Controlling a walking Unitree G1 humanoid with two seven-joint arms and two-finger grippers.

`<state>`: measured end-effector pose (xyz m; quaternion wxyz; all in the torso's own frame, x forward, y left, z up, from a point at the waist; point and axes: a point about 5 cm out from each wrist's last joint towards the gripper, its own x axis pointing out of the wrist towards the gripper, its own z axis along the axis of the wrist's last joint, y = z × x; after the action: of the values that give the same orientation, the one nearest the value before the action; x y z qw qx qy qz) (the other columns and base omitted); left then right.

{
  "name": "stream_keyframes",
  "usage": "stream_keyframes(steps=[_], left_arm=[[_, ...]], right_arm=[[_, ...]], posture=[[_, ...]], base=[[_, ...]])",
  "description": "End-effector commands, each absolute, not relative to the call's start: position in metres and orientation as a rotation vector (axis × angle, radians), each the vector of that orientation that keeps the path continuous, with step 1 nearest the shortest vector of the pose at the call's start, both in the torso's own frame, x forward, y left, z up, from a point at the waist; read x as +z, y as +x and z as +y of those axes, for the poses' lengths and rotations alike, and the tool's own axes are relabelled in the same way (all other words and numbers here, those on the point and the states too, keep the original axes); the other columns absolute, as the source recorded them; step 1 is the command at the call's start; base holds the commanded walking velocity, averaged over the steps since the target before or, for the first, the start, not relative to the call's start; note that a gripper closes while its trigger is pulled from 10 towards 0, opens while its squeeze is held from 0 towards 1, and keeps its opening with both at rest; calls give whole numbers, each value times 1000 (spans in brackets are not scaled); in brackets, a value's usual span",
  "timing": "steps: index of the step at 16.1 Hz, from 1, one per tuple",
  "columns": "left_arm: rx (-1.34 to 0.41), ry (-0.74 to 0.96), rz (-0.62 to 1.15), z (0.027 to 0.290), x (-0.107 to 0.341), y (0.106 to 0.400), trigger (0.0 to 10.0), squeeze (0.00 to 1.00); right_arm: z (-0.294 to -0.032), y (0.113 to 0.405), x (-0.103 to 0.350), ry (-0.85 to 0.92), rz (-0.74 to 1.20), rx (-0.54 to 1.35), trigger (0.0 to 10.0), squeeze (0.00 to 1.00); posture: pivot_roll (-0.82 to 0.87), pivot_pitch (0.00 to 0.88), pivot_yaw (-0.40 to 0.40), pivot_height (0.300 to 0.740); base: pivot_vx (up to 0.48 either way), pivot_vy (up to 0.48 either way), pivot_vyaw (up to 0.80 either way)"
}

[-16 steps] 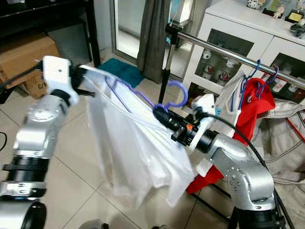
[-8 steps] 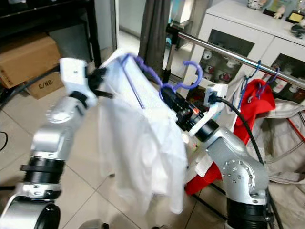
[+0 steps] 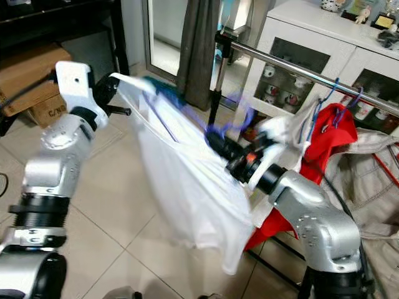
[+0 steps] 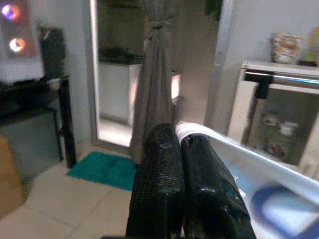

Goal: Hang hanger

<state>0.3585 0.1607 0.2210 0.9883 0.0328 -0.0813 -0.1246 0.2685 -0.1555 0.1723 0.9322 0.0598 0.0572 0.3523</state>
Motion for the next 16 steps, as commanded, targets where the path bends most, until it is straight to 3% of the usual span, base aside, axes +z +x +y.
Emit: stream_keyframes(steps=[1,5,9,13,16], left_arm=[[-314,92,-215,153,237,356,0,0],[-352,30,-206,157,243,358,0,0],[-206,-48,-159,183,239,371,0,0],[-242,-106,-119,181,231,374,0,0],[-393,-125,-65,149,215,364,0,0]], right_arm=[[-163,271,170,53,124,671,0,0],[-157,262,182,46,53,820,0,0],[-155,251,189,137,-10,933,0,0],[-158,253,195,240,-54,885,0,0],[-161,271,200,378,-101,682,0,0]], posture=[[13,0,-61,740],[20,0,-69,740],[14,0,-66,740],[12,0,-64,740],[12,0,-66,740]], base=[[0,0,0],[0,0,0],[0,0,0],[0,0,0],[0,0,0]])
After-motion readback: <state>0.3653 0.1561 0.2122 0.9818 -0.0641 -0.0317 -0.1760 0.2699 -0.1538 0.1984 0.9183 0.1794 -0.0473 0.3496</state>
